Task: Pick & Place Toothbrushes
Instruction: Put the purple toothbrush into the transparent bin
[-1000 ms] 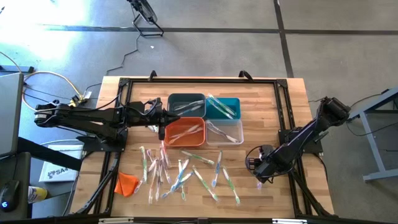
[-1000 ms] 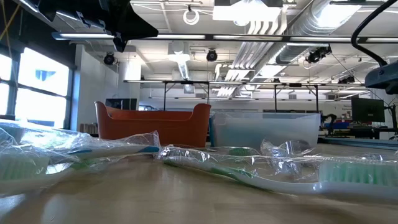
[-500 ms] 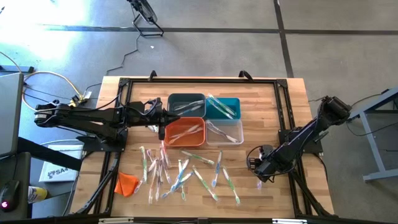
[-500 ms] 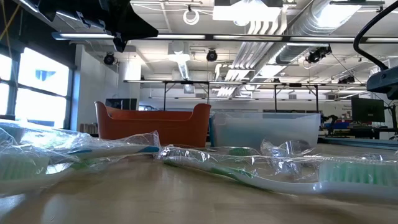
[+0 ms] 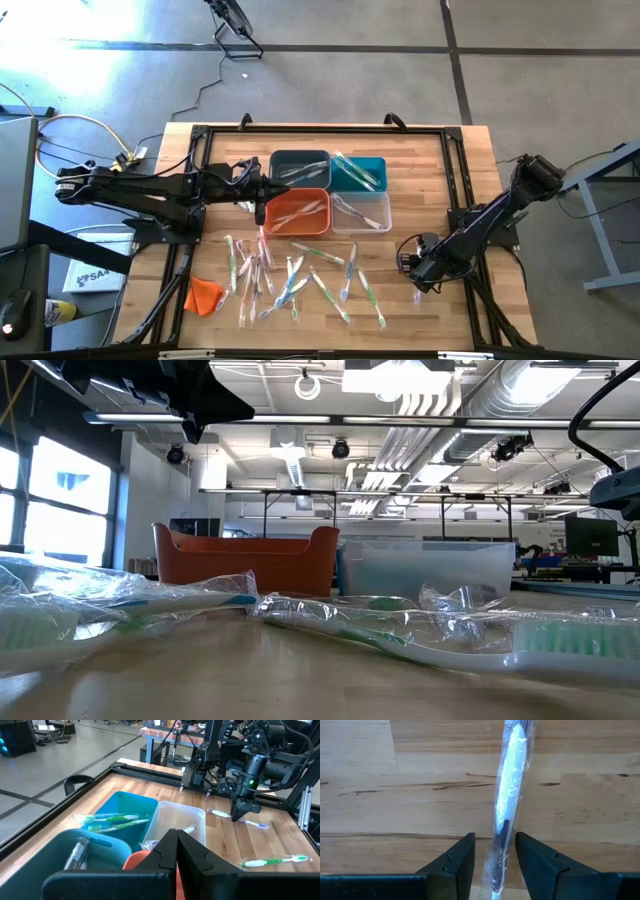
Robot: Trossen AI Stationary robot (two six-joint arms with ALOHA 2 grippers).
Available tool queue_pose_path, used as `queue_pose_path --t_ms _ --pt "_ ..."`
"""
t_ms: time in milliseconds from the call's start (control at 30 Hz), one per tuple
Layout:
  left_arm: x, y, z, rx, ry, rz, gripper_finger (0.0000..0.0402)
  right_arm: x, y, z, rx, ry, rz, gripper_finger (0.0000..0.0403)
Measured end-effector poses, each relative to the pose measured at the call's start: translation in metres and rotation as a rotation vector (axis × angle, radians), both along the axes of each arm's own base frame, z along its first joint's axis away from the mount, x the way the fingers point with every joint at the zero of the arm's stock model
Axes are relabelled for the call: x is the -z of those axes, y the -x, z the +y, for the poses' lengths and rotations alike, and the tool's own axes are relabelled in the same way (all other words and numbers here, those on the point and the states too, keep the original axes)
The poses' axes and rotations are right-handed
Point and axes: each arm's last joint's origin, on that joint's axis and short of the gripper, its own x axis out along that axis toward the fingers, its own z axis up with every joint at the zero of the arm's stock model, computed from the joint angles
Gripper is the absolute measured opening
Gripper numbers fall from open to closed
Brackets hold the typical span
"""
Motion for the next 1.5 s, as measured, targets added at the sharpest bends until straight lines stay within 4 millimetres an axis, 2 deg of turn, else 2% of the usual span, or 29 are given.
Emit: queue_pose_path --t_ms 467,933,1267,1500 --pt "0.000 0.000 0.000 0.001 0.000 0.000 0.0000 0.000 0.000 0.000 0.000 0.000 0.000 0.0131" --pt "0.000 0.000 0.000 0.004 0.001 0.000 0.0000 0.001 0.001 0.000 -0.042 0.004 0.012 0.0015" --pt "0.000 0.000 0.000 0.003 0.001 -0.001 0.0000 -0.004 0.002 -0.001 -0.115 0.007 -0.021 0.0012" --pt "0.000 0.000 0.000 0.003 0.000 -0.004 0.0000 -0.027 0.004 -0.009 -0.133 0.069 -0.203 0.0012"
